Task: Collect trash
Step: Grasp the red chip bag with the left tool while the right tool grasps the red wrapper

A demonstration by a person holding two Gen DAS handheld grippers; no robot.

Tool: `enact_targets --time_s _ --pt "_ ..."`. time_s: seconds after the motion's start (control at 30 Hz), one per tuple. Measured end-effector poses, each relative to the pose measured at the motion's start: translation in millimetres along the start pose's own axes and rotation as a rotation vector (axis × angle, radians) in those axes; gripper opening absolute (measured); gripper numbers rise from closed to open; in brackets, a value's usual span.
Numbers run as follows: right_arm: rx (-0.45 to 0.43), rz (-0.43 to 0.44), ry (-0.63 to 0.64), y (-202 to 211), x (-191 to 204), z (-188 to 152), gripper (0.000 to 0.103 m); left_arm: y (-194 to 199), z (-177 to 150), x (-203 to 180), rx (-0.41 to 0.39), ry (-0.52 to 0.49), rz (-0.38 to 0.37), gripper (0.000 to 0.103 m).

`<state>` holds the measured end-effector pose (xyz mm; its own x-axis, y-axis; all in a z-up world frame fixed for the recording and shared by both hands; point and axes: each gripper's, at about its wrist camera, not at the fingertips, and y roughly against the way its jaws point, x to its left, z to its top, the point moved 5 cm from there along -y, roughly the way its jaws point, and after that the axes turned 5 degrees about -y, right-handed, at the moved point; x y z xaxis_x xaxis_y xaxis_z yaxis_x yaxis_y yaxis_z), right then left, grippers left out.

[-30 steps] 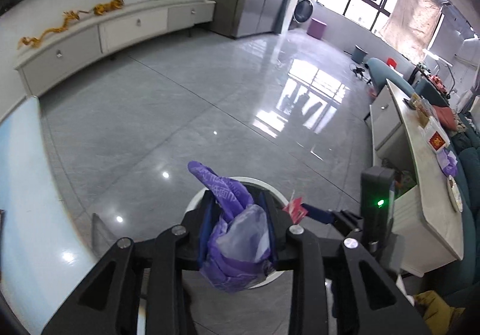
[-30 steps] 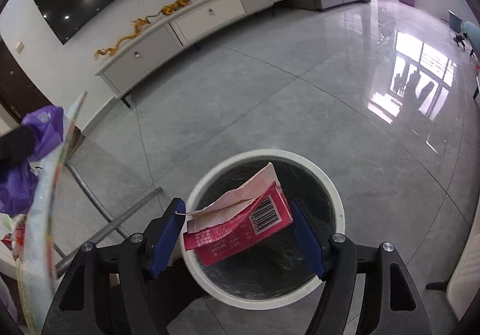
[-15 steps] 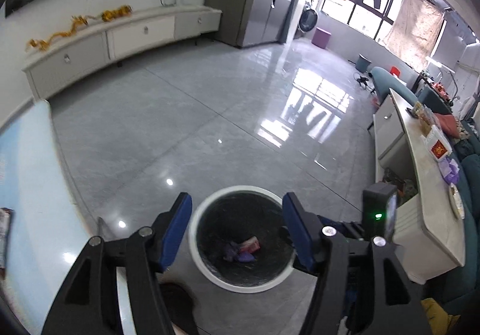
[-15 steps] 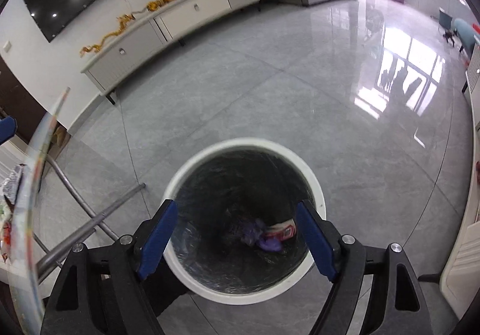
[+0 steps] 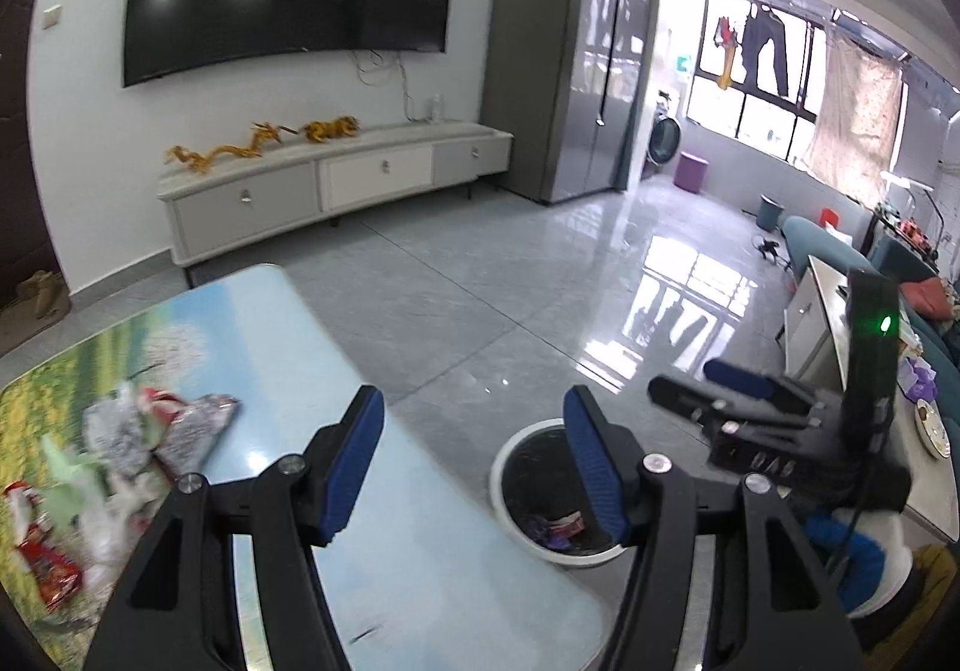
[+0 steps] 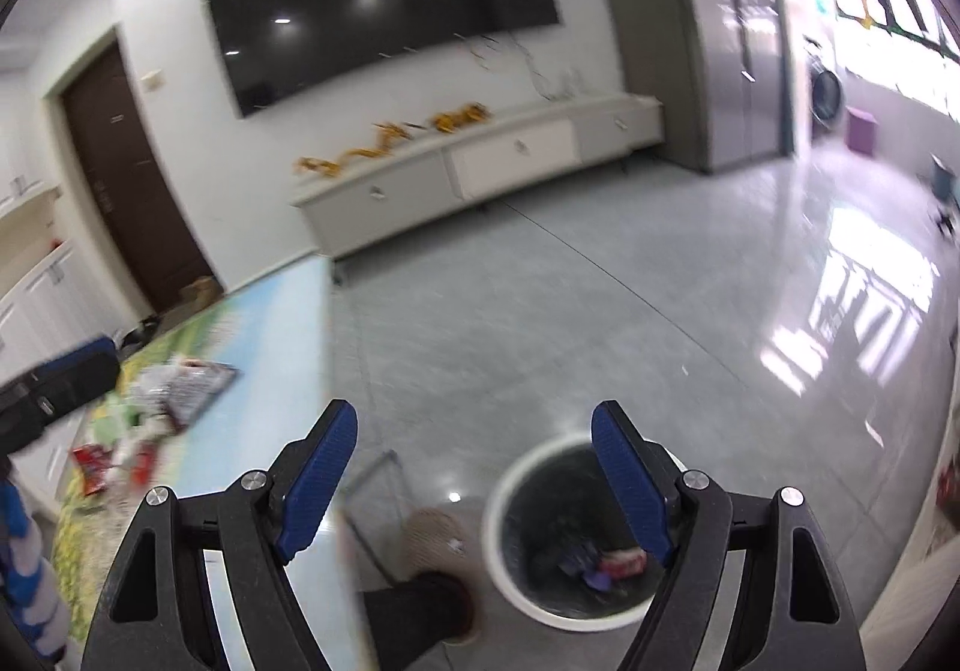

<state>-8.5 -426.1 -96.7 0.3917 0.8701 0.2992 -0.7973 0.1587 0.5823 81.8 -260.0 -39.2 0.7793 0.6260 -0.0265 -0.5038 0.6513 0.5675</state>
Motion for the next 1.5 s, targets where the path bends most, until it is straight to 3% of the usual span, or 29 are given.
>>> enact_targets --time_s 0.13,0.33,0.5,0.7,0.83,1.03,1.17,1.23,1.3,1.5 --pt "-0.004 0.091 0.103 11.5 65.0 6.1 0.078 46.0 -23.0 52.0 -0.032 0.045 0.083 0.060" --pt "0.067 0.234 0.241 -5.9 151.4 -3.9 0.077 95.2 -75.5 134.5 -0.029 0.141 0.242 0.060" --pt "0.186 0.340 0.335 -40.7 212.9 -34.8 0.063 113.8 -123.8 202.9 0.020 0.221 0.356 0.060" --pt "0.369 0.445 0.439 -92.8 277.3 -88.1 0.055 105.9 -165.0 262.8 0.090 0.273 0.424 0.060" --pt "0.467 0.487 0.480 -122.9 308.3 -118.8 0.055 86.5 -180.5 299.5 0.121 0.312 0.424 0.060" --pt "0.544 0.485 0.519 -157.2 332.3 -142.4 0.054 59.8 -193.1 320.8 0.162 0.338 0.397 0.059" --pt "0.563 0.468 0.543 -170.5 336.5 -147.0 0.050 43.7 -196.9 321.8 0.192 0.358 0.343 0.042" --pt "0.557 0.465 0.554 -173.9 338.9 -146.6 0.039 36.7 -198.8 318.5 0.210 0.371 0.304 0.029" --pt "0.561 0.459 0.562 -175.5 336.6 -145.5 0.012 31.2 -200.6 313.3 0.218 0.379 0.264 0.014" --pt "0.550 0.435 0.565 -165.0 312.4 -141.4 0.006 31.5 -197.8 280.8 0.209 0.347 0.214 0.005"
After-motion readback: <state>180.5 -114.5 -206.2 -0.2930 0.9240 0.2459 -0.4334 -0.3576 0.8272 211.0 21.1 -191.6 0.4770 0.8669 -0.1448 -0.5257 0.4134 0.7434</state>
